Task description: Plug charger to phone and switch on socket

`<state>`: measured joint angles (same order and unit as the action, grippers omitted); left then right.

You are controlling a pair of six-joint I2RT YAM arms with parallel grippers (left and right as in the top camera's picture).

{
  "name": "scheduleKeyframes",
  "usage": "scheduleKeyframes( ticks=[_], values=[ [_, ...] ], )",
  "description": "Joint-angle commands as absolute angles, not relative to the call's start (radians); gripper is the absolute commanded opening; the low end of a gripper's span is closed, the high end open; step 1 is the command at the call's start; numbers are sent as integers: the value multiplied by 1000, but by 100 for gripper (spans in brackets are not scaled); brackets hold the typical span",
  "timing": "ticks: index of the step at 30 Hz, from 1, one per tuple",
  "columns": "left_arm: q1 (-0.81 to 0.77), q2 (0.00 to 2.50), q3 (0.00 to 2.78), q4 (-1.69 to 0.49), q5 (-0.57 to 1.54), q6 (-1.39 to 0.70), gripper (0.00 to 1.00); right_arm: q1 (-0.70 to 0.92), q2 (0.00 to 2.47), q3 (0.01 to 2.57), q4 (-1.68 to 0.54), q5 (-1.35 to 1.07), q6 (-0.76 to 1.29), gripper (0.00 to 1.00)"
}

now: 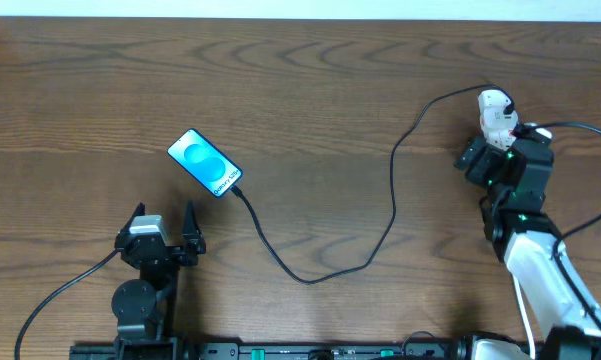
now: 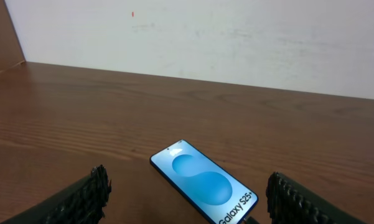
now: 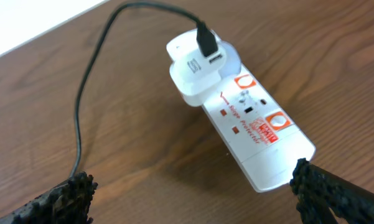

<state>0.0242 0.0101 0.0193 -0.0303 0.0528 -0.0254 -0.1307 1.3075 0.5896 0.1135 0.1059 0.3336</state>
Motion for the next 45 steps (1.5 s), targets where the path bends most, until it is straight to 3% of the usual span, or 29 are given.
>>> scheduleKeyframes(
  ticks=[1,19,37,45],
  values=[
    [21,4,4,-70,36,-15,82,-122,1230,553,117,130,344,99],
    [21,4,4,-70,36,-16,82,-86,526,15,389,134,197,99],
    [21,4,4,-70,36,-15,82,-44,136,6,-18,167,88,99],
    [21,4,4,-71,36,-16,82,-10,81,6,-57,162,6,99]
  ],
)
